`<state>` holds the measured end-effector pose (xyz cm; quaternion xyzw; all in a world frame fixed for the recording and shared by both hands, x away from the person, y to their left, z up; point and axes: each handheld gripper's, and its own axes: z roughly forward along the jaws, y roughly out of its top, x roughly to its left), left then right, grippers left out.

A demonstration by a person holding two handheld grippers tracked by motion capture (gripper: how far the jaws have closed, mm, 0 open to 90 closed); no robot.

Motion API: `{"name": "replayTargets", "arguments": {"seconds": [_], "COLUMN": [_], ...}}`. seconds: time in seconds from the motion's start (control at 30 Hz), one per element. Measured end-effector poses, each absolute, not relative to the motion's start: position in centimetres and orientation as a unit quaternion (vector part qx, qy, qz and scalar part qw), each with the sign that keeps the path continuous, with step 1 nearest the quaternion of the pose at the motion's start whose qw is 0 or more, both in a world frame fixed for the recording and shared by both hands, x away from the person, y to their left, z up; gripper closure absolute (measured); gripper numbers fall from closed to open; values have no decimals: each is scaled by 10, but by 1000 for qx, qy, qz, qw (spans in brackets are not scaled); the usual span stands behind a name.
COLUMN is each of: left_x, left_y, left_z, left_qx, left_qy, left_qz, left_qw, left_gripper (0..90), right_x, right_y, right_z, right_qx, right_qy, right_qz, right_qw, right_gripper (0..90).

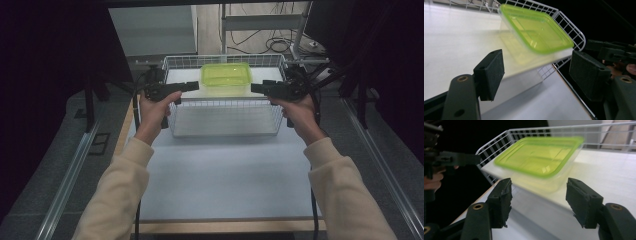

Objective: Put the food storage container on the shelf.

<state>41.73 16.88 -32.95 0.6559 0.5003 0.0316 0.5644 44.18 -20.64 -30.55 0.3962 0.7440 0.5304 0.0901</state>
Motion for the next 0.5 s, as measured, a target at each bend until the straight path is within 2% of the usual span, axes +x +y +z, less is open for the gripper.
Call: {"name": "replayTargets", "arguments": {"seconds": [0.2, 0.5], "left_x": [384, 337], "left_y": [164, 165], "left_z": [-343, -381], "left_qx": [673, 683], "left_qy": [476, 455], "left_qz": [41, 21], "left_qw": [564, 571], "left_gripper": [275, 277], "right_x": [414, 375], "right_y": [-213, -221], "right_z": [-321, -359], "right_qx": [368, 337], "right_qy": [757, 772], "right_qz": [534, 533], "right_qw": [86, 83], "right_gripper": [352, 312]}}
